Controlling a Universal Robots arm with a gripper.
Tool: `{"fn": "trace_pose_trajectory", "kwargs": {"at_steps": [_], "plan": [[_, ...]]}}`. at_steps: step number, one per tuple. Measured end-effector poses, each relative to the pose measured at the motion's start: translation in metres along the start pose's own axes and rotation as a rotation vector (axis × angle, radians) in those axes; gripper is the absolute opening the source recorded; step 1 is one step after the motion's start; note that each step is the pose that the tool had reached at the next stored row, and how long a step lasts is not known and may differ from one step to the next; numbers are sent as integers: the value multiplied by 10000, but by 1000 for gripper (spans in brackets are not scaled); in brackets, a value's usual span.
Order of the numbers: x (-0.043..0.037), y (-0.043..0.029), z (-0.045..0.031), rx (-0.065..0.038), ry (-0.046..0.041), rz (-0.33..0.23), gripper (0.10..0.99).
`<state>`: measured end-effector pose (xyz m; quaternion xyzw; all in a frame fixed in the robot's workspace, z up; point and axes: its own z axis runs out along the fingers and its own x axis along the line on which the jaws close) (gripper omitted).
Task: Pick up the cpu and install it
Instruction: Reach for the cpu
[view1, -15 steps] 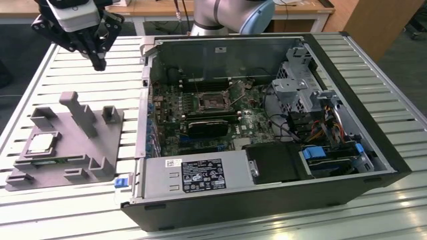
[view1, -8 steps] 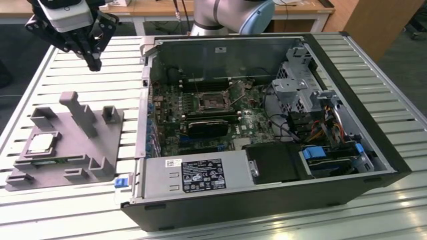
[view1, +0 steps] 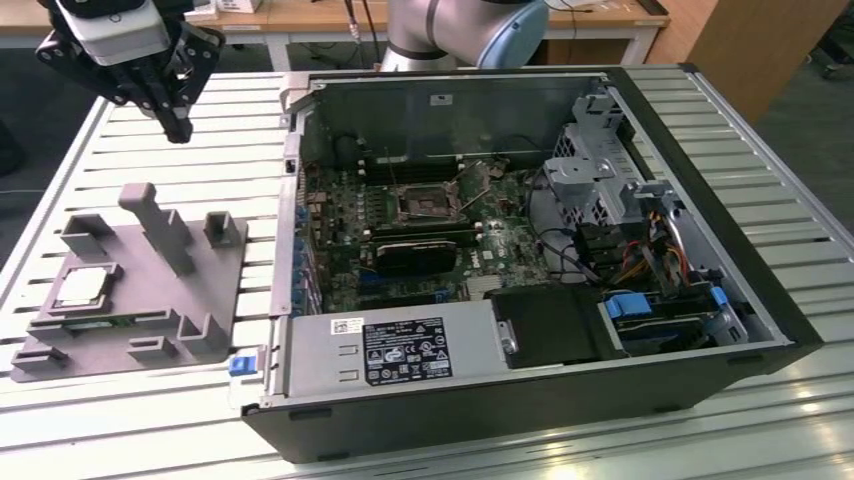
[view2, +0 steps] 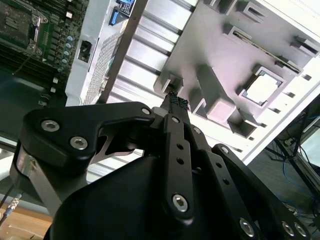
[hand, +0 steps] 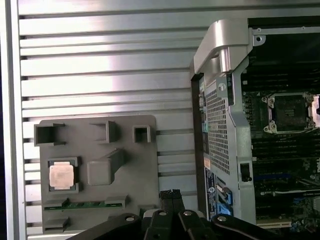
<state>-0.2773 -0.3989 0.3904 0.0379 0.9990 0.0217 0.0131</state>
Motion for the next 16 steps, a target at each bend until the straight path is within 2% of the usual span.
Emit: {"fn": "trace_pose_trajectory", "kwargs": {"at_steps": [16], "plan": [[186,-14,0,0,-1,0,106]]}}
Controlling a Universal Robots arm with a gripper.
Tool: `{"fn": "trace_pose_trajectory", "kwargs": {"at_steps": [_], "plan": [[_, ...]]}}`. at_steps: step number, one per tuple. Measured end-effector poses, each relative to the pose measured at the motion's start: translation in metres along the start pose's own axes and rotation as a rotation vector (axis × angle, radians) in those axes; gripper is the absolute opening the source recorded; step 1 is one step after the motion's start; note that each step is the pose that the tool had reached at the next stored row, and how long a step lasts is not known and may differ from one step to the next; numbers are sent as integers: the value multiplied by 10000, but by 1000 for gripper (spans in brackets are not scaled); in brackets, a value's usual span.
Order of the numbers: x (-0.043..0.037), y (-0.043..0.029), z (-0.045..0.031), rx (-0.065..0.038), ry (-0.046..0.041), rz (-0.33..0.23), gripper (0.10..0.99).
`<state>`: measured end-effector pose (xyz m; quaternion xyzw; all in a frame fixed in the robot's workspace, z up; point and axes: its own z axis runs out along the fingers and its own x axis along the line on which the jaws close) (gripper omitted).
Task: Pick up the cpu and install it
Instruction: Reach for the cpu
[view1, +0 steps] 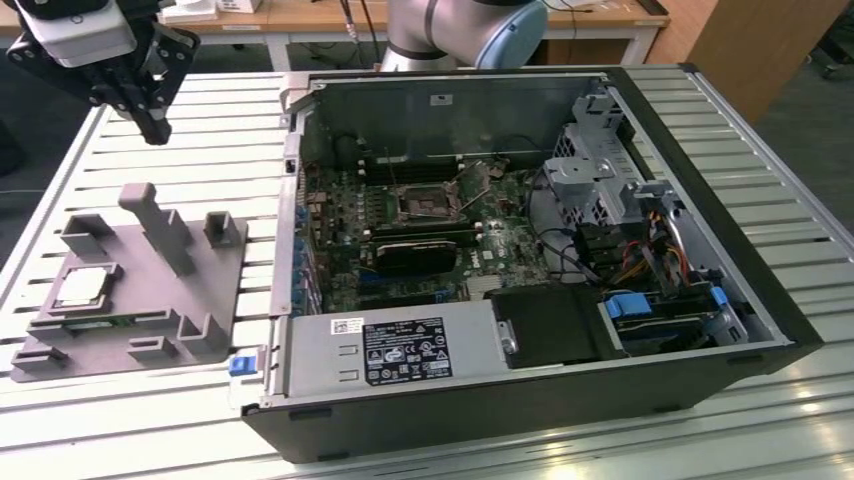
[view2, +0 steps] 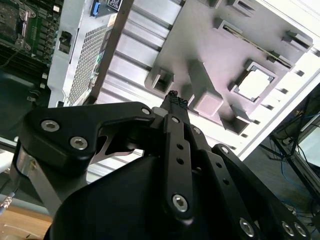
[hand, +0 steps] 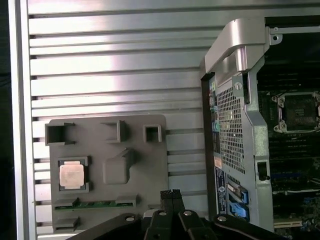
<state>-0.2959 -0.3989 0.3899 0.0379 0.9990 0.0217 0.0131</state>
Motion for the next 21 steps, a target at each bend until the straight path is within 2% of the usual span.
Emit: {"fn": "trace_pose_trajectory", "kwargs": {"at_steps": [13,18,21], "plan": [[164,-13,3,0,0,0,106],[256,-20,4,0,1,0,106],[348,-27,4,0,0,-1,106]]}}
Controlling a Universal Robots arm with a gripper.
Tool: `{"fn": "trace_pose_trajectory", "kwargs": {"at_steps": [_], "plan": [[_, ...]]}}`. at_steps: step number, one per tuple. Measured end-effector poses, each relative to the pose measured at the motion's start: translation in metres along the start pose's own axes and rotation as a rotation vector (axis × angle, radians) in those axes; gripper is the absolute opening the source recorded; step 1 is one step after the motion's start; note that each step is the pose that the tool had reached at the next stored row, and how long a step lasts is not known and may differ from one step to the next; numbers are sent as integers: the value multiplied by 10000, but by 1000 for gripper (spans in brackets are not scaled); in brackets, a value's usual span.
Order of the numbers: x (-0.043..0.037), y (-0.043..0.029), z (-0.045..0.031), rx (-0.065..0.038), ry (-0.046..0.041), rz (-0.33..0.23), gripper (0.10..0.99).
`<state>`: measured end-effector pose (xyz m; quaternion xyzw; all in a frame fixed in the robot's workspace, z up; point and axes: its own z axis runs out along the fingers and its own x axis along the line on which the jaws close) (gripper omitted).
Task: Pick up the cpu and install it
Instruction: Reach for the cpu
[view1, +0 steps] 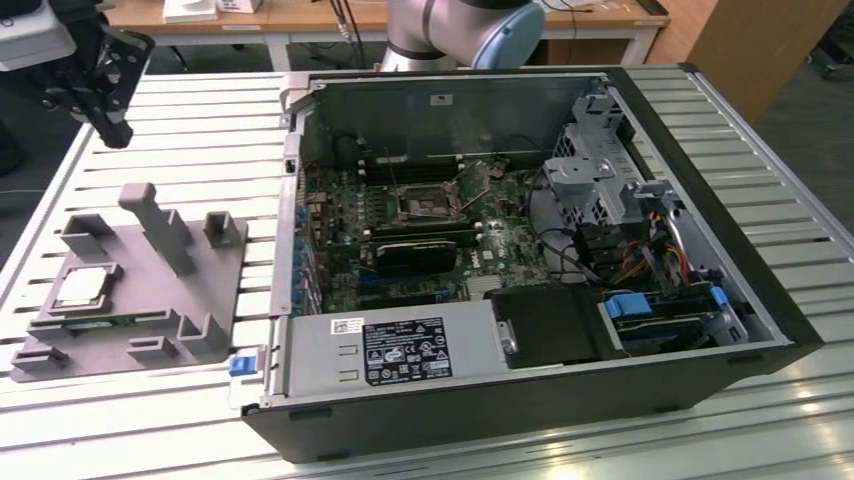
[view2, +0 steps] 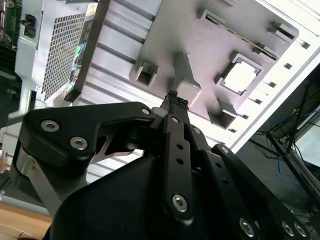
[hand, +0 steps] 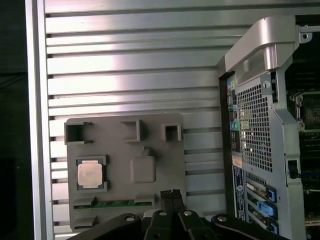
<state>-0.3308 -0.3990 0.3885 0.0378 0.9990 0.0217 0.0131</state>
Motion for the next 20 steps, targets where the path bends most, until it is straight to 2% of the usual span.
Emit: {"fn": "trace_pose_trajectory", "kwargs": {"at_steps": [3,20], "plan": [[102,-7,-2,0,0,2,106],[812,-61,5,0,-1,5,106]]}}
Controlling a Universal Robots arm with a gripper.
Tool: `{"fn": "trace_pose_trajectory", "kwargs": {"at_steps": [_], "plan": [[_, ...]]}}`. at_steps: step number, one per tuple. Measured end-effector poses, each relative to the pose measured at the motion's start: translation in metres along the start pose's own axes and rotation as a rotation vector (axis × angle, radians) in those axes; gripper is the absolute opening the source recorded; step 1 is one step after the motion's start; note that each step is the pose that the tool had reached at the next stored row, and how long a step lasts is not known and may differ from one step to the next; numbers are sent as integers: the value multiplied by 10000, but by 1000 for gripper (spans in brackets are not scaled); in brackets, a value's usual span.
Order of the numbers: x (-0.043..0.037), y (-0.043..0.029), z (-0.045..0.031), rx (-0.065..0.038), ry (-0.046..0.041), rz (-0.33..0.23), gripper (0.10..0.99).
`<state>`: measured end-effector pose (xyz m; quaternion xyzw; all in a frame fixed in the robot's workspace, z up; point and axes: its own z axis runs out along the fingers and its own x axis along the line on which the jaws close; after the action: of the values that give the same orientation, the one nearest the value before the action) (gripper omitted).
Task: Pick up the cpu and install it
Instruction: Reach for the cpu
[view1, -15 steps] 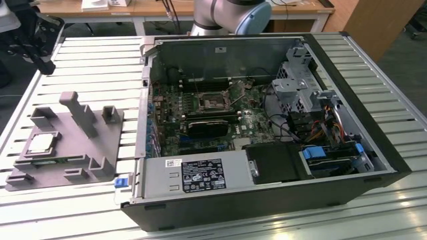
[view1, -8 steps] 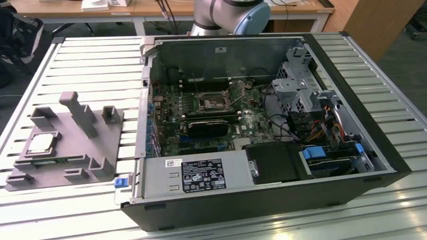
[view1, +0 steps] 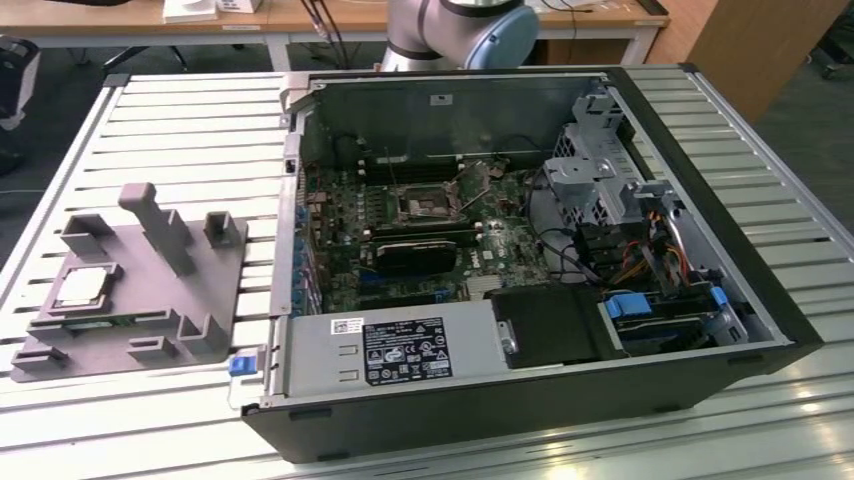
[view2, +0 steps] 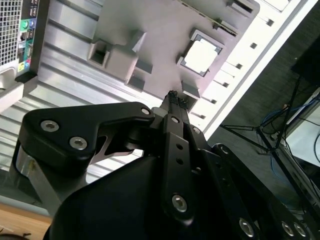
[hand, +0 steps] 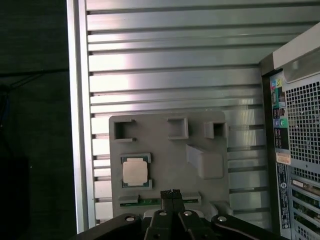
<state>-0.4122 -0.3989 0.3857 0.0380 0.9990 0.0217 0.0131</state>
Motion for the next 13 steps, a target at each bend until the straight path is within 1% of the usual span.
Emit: {"fn": "trace_pose_trajectory", "kwargs": {"at_steps": [3,13], "plan": [[124,-10,3,1,1,1,106],[470,-25,20,1,1,14,106]]}}
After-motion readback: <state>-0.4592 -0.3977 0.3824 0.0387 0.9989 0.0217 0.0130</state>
